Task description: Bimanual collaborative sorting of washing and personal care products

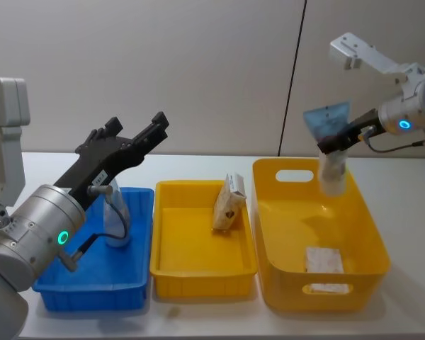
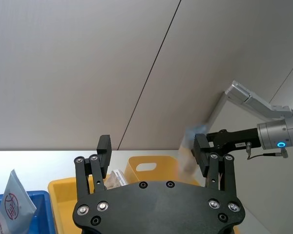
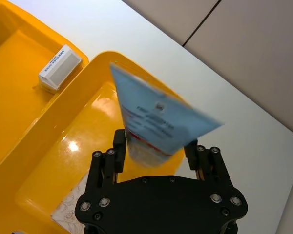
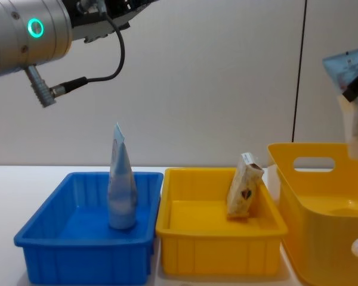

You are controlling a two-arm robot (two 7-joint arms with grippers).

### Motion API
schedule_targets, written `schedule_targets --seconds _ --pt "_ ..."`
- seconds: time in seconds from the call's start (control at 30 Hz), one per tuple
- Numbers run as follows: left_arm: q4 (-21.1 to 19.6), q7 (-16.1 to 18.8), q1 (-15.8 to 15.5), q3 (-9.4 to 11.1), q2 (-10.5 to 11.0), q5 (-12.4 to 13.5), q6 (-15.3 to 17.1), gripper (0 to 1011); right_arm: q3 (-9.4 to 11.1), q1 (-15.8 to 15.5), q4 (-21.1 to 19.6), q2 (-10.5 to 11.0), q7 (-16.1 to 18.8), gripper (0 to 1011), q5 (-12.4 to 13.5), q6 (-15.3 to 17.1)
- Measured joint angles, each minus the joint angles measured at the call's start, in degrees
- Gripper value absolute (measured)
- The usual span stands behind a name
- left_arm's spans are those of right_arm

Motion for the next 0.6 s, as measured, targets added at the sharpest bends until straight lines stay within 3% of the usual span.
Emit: schedule_targets --seconds 0.2,0.37,0.6 --pt "0.0 0.0 0.0 0.0 0.0 0.0 0.0 1001 0.0 -0.02 -0.09 0.0 0.03 872 -0.03 0.14" --pt "0.0 0.0 0.0 0.0 0.0 0.0 0.0 1001 0.0 -0.03 -0.11 0.0 0.06 981 -0.05 0.2" --pt "0.0 0.0 0.0 0.0 0.0 0.0 0.0 1001 0.0 -0.07 -0.15 0.0 0.08 1002 -0.09 0.25"
